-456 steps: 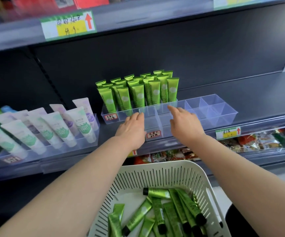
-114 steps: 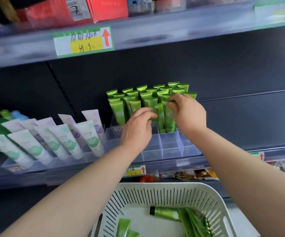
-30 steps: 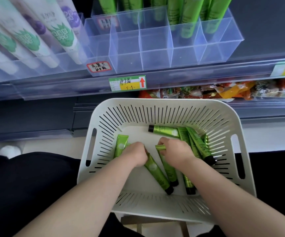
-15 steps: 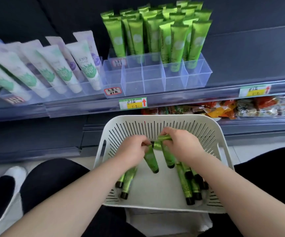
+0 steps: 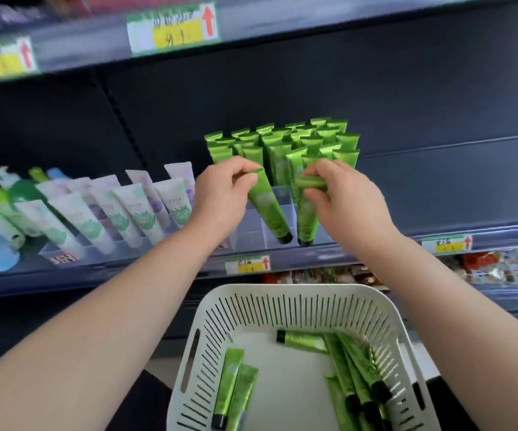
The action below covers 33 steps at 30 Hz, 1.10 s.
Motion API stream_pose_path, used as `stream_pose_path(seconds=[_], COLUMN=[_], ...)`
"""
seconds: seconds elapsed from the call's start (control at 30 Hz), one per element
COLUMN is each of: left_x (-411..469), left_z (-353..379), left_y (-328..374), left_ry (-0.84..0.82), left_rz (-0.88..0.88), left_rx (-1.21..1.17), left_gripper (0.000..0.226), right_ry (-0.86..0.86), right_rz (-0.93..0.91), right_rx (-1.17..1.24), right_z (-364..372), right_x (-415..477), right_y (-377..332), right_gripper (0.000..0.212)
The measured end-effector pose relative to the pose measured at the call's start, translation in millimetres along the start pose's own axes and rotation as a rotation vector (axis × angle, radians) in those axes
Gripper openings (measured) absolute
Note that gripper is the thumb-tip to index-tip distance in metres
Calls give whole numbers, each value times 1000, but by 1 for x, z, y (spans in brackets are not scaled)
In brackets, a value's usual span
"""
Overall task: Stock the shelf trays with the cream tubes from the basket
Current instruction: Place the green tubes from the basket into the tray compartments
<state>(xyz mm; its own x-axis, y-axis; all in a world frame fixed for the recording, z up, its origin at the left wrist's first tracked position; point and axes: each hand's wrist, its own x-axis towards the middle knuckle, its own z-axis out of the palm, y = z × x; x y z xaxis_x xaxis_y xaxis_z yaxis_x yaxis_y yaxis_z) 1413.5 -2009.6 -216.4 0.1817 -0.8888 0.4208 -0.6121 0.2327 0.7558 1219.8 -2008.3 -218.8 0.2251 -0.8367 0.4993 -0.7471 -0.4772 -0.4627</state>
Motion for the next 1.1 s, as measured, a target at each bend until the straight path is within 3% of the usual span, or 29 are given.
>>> stream_pose_path(seconds=[0.27, 0.4, 0.6, 0.83, 0.97, 1.1], left_x=[66, 76, 85, 83, 68, 39], left_z=[21, 38, 54, 51, 34, 18], left_y=[9, 1, -17, -27, -24, -27], left_ry=[219, 146, 23, 11, 91, 61], left_rz=[-33, 20, 40, 61, 172, 249], left_rx=[28, 268, 410, 447, 404, 342], left_gripper=[23, 22, 23, 28, 32, 32], right_ry=[110, 98, 54, 63, 97, 115], right_rz=[-20, -9, -15, -49, -75, -93], right_rx=[27, 14, 3, -37, -24, -38], right_z=[-4, 3, 9, 15, 23, 39], right_x=[34, 39, 40, 51, 67, 86], right_y=[10, 18, 24, 15, 1, -11], right_gripper=[23, 23, 22, 23, 22, 25])
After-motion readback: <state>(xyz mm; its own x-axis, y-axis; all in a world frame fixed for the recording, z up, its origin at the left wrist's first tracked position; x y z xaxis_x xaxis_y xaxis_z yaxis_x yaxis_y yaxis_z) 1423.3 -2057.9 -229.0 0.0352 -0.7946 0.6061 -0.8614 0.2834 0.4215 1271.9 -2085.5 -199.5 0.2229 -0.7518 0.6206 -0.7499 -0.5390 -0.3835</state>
